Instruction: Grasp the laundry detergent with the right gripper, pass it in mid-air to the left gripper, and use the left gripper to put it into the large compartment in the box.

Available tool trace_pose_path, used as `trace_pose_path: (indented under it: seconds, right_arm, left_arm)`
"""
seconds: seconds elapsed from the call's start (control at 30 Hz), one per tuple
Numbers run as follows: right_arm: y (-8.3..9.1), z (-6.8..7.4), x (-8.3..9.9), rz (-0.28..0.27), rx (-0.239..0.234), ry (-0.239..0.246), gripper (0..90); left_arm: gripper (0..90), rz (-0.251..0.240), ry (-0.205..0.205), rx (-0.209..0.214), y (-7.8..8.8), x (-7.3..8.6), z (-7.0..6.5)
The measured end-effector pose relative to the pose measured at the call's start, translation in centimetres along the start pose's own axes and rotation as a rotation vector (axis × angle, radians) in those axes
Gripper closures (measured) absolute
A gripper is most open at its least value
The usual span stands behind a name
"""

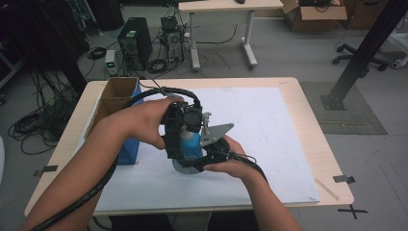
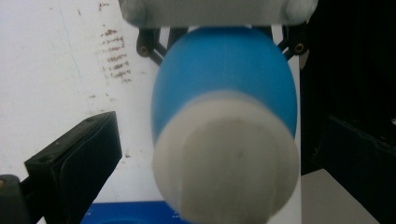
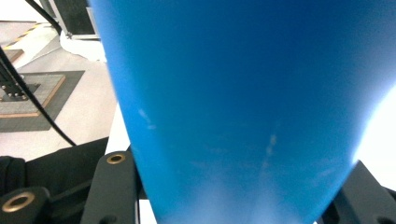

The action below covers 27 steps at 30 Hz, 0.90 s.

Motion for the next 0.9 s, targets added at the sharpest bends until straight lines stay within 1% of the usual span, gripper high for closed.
trace_pose_path:
  seconds: [0.17,0.27,0.43,0.5,0.67,0.73,0.8,0.9]
  right_arm:
    - [-0.16,0.05,-0.2,-0.004,-0.004,-0.001,45.6]
    - [-0.21,0.1,-0.34,-0.007,-0.003,0.003,45.5]
    - [-0.08,0.15,-0.39,-0.006,-0.001,0.002,45.6]
    - [-0.07,0.09,-0.4,-0.005,0.001,0.001,45.5]
    - [-0.08,-0.01,-0.41,-0.003,0.008,0.001,45.5]
    - [-0.11,-0.03,-0.42,-0.003,0.01,0.002,45.5]
    - [-0.12,-0.07,-0.44,-0.005,0.012,0.0,45.5]
    - [-0.15,-0.07,-0.46,-0.006,0.013,0.0,45.5]
  left_arm:
    - [0.4,0.012,-0.001,-0.007,-0.16,-0.11,0.04]
    - [2.8,0.018,0.011,-0.005,-0.3,-0.08,0.11]
    - [8.4,0.016,0.012,0.002,-0.37,-0.01,0.04]
    - [9.3,0.017,0.012,-0.008,-0.29,-0.08,0.03]
    - [14.7,0.007,0.006,-0.013,-0.04,-0.31,-0.11]
    - [14.3,0.013,0.009,-0.024,-0.07,-0.37,-0.04]
    - [14.0,0.007,0.012,-0.021,-0.2,-0.41,-0.06]
    - [15.1,0.013,0.005,-0.022,-0.31,-0.42,-0.01]
Point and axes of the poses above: each handheld gripper's, and its own axes: y roughly backward along the jaws, x roughly out of its underside, z roughly to its left, the point moved 3 cm from there along -y, roughly forward along the jaws, and after that the axes turned 14 degrees about x, right-handed, at the moved point
